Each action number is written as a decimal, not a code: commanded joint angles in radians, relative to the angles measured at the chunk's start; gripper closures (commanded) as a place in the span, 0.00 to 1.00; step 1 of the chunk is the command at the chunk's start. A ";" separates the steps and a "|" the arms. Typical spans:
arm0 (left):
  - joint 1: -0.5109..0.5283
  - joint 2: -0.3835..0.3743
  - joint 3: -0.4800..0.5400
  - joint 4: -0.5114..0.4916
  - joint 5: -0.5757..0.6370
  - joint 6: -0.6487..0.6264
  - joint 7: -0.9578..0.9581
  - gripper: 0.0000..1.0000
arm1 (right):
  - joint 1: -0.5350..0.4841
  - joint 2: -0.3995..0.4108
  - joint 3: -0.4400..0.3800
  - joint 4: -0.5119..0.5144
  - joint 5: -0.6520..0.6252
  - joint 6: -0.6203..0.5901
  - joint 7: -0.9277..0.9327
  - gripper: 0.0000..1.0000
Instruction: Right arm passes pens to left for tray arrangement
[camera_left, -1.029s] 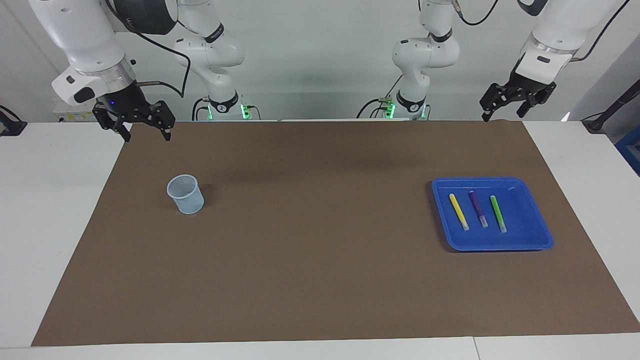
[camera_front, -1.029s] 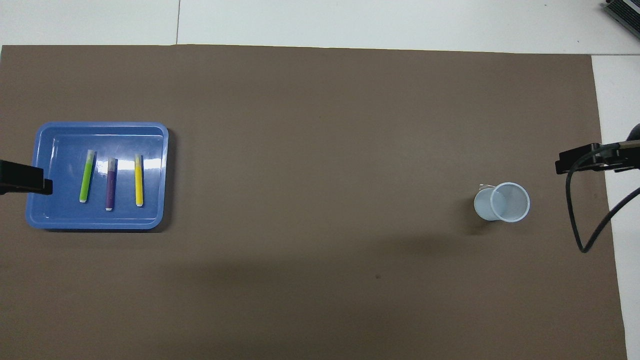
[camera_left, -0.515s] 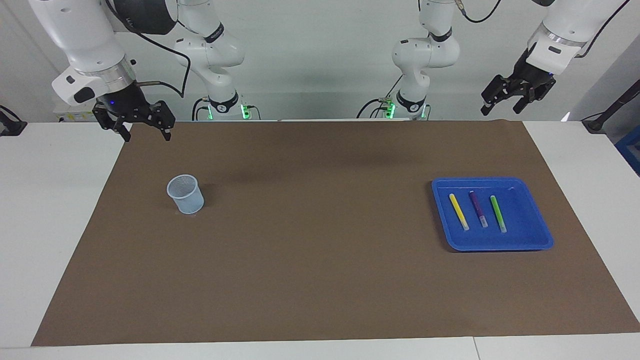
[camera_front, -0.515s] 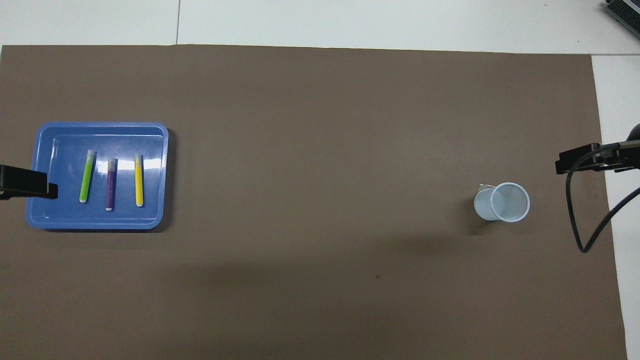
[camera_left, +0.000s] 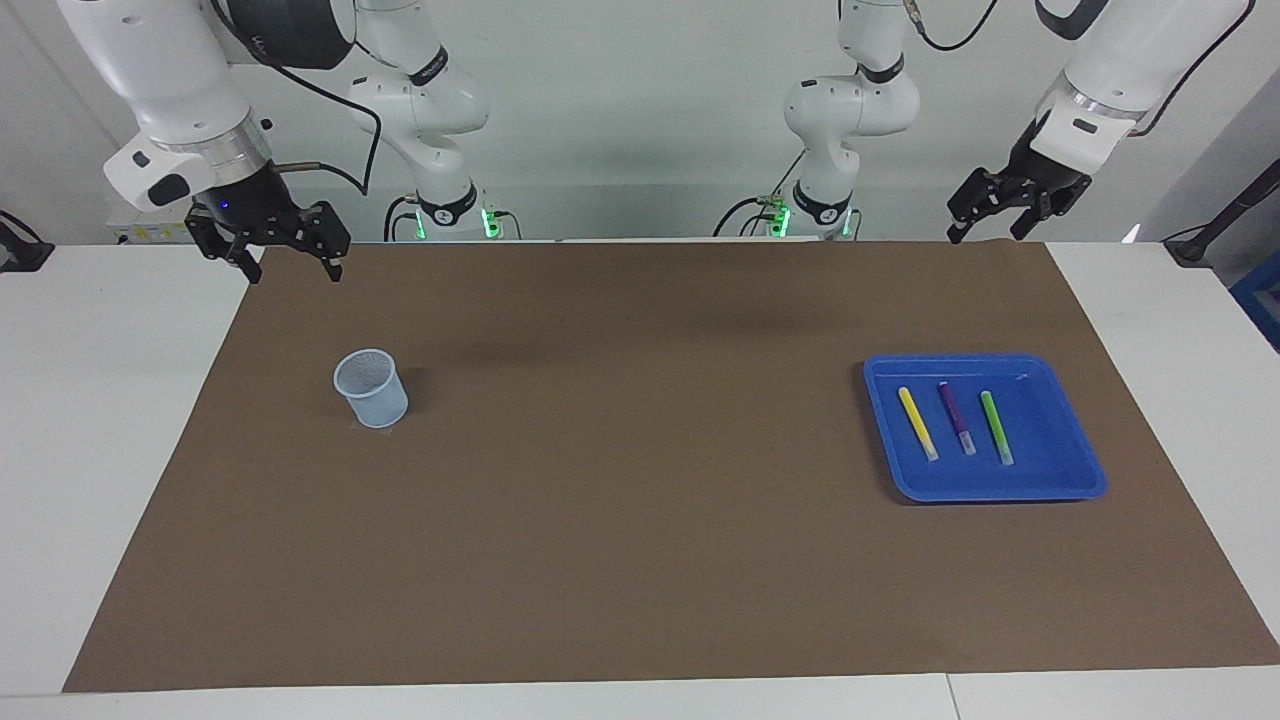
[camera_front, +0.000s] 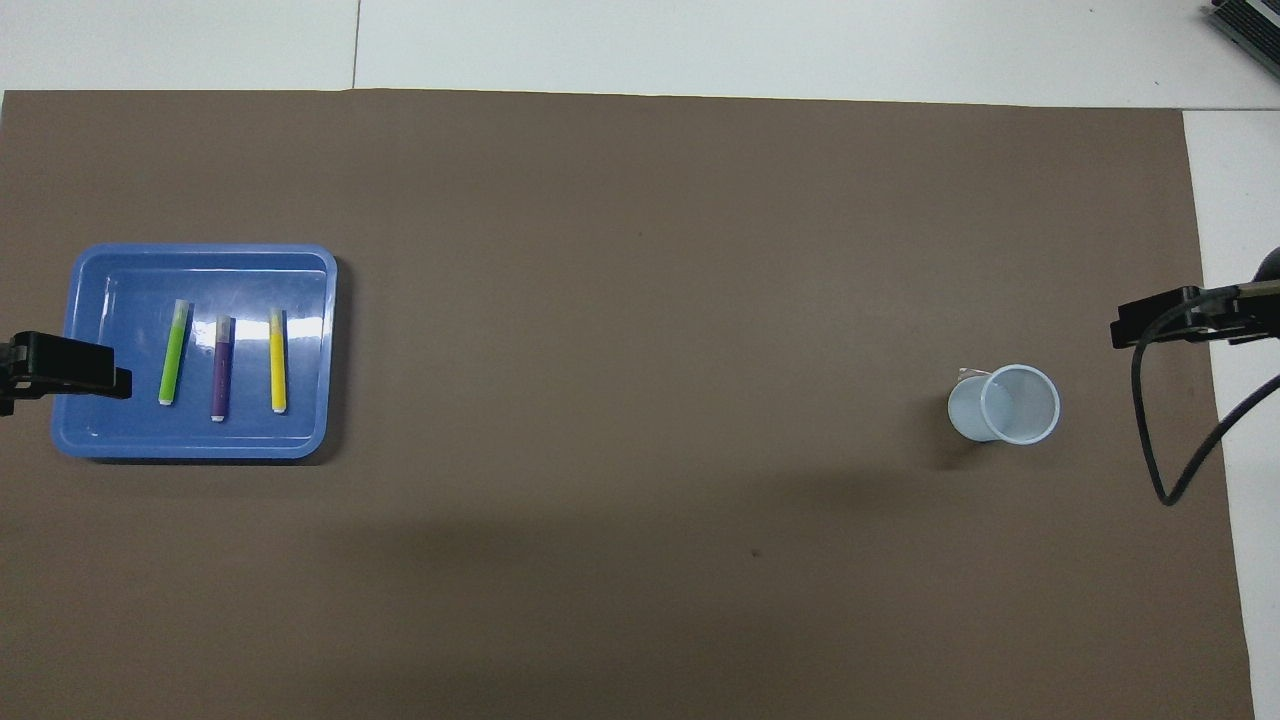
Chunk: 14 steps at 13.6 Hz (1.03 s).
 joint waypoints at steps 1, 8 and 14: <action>0.003 -0.046 -0.008 -0.028 0.017 0.017 -0.003 0.00 | 0.000 -0.015 0.001 -0.008 0.002 -0.002 -0.006 0.00; 0.026 -0.003 0.035 0.004 0.020 -0.004 -0.005 0.00 | -0.002 -0.015 0.001 -0.008 0.002 -0.002 -0.006 0.00; 0.025 0.012 0.008 0.053 0.068 -0.006 0.001 0.00 | -0.002 -0.015 0.001 -0.008 0.002 -0.002 -0.006 0.00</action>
